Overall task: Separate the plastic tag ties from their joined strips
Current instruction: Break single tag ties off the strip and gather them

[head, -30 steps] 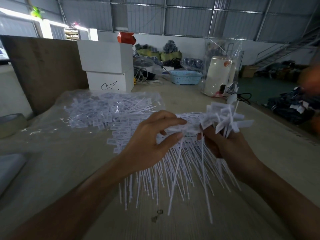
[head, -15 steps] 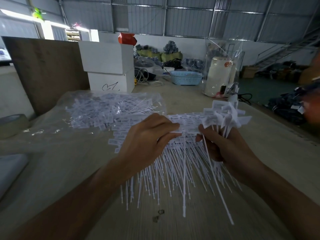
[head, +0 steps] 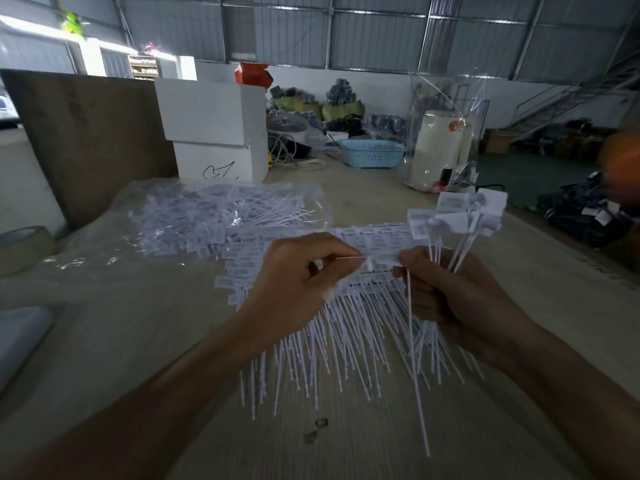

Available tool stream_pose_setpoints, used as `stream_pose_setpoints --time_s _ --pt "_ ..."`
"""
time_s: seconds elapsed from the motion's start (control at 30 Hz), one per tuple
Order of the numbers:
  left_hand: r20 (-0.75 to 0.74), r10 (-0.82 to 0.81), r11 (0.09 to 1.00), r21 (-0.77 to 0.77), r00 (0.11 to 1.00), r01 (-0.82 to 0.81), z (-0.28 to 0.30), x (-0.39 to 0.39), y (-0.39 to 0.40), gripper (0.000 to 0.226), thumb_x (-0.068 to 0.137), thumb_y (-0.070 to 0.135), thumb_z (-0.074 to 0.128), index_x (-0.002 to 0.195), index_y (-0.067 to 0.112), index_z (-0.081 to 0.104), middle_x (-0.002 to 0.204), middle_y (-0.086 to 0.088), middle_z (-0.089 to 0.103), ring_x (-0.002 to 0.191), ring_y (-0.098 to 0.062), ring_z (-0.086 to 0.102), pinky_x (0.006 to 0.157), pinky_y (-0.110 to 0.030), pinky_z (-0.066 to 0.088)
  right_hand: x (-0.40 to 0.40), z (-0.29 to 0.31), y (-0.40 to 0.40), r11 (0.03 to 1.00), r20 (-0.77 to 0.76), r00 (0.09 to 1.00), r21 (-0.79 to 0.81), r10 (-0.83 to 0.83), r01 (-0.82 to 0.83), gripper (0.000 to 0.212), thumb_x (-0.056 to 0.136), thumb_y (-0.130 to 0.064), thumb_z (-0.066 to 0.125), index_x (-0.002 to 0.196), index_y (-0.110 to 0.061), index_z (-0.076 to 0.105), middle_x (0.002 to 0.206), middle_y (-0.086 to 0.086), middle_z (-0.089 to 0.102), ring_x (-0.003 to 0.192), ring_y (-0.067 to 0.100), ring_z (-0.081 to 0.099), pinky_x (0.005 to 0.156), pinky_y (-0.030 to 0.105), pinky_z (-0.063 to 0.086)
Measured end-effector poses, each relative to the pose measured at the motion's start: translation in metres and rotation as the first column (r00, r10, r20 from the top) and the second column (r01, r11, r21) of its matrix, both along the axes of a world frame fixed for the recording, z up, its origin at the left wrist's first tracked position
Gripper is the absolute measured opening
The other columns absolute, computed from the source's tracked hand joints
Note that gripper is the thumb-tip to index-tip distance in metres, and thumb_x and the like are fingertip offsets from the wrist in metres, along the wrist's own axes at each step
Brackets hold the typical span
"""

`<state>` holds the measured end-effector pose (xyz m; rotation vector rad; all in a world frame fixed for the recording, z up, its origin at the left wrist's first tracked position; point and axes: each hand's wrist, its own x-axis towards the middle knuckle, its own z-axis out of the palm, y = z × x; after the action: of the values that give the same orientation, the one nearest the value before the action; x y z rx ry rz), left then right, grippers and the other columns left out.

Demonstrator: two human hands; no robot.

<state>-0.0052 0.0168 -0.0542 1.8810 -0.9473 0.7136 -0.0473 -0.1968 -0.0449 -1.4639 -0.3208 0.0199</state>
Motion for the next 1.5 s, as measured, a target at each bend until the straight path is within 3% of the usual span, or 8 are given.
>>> stream_pose_setpoints --time_s 0.1,0.2,0.57,0.77,0.93,1.13,1.3,1.5 --pt "-0.344 -0.183 0.976 -0.178 0.921 0.127 0.000 0.003 0.000 0.021 0.087 0.025 0.071 0.077 0.007 0.075 0.057 0.001 0.062 0.046 -0.010 0.049 0.046 -0.021 0.037 0.001 -0.004 0.000 0.992 0.116 0.992 -0.110 -0.042 0.055 0.033 0.088 -0.027 0.064 0.083 0.005 0.061 0.055 -0.001 0.033 0.045 0.011 0.028 0.043 0.021 0.029" --pt "-0.539 -0.318 0.939 -0.291 0.780 0.182 -0.001 0.008 0.002 0.031 0.082 0.029 0.069 0.075 0.000 0.073 0.051 -0.009 0.052 0.042 -0.018 0.038 0.044 -0.023 0.029 0.001 -0.008 0.002 0.986 0.199 0.979 -0.152 -0.043 0.074 0.026 0.088 -0.031 0.064 0.083 -0.006 0.064 0.054 -0.003 0.037 0.044 0.011 0.029 0.044 0.022 0.029" --pt "-0.442 -0.150 0.978 -0.197 0.884 0.067 -0.006 0.008 -0.001 0.018 0.094 0.019 0.066 0.106 0.024 0.077 0.065 0.007 0.066 0.048 -0.004 0.051 0.051 -0.019 0.043 0.005 -0.005 -0.002 0.997 0.024 0.997 0.025 -0.068 0.068 0.035 0.089 -0.043 0.059 0.086 -0.011 0.071 0.057 -0.004 0.030 0.045 0.011 0.022 0.041 0.022 0.026" --pt "-0.393 -0.051 0.998 -0.055 0.918 0.032 -0.008 0.008 -0.003 0.029 0.095 0.012 0.062 0.119 0.027 0.070 0.082 0.013 0.059 0.054 -0.017 0.060 0.060 -0.028 0.052 0.006 -0.004 -0.003 0.997 -0.028 0.999 0.067 -0.040 0.042 0.037 0.090 -0.045 0.060 0.090 -0.009 0.070 0.059 -0.002 0.030 0.047 0.011 0.023 0.040 0.021 0.026" --pt "-0.512 -0.303 0.939 -0.304 0.804 0.160 -0.006 -0.005 -0.014 0.027 0.091 0.004 0.065 0.116 0.012 0.073 0.103 -0.006 0.065 0.083 -0.021 0.072 0.060 -0.032 0.060 0.003 -0.008 0.004 0.990 0.065 0.995 -0.121 -0.072 0.079 0.047 0.085 -0.051 0.062 0.078 -0.005 0.062 0.055 -0.002 0.033 0.045 0.011 0.023 0.042 0.022 0.025" --pt "-0.576 -0.594 0.781 -0.581 0.561 0.231 -0.007 -0.011 -0.020 0.028 0.092 0.016 0.064 0.116 0.004 0.071 0.116 -0.014 0.070 0.102 -0.033 0.070 0.081 -0.040 0.059 -0.004 -0.005 0.014 0.900 0.248 0.941 -0.313 -0.231 0.303 0.036 0.093 -0.045 0.057 0.059 -0.032 0.064 0.049 -0.012 0.049 0.042 0.001 0.044 0.047 0.015 0.035" --pt "-0.519 -0.429 0.847 -0.514 0.739 0.131 -0.007 -0.010 -0.021 0.016 0.090 0.009 0.068 0.104 0.009 0.076 0.097 -0.006 0.077 0.089 -0.024 0.074 0.076 -0.029 0.059 -0.009 -0.005 0.020 0.834 0.282 0.929 -0.432 -0.238 0.345 0.028 0.082 -0.057 0.056 0.056 -0.050 0.065 0.047 -0.022 0.053 0.047 -0.008 0.051 0.052 0.007 0.037" --pt "-0.480 -0.455 0.786 -0.612 0.750 0.085 0.002 -0.007 -0.013 0.021 0.077 0.011 0.075 0.098 0.010 0.078 0.095 -0.010 0.076 0.088 -0.025 0.074 0.072 -0.024 0.057 -0.008 -0.007 0.014 0.950 0.152 0.984 -0.282 -0.095 0.136 0.029 0.079 -0.053 0.071 0.080 -0.024 0.068 0.056 -0.005 0.042 0.048 0.008 0.035 0.049 0.025 0.032"
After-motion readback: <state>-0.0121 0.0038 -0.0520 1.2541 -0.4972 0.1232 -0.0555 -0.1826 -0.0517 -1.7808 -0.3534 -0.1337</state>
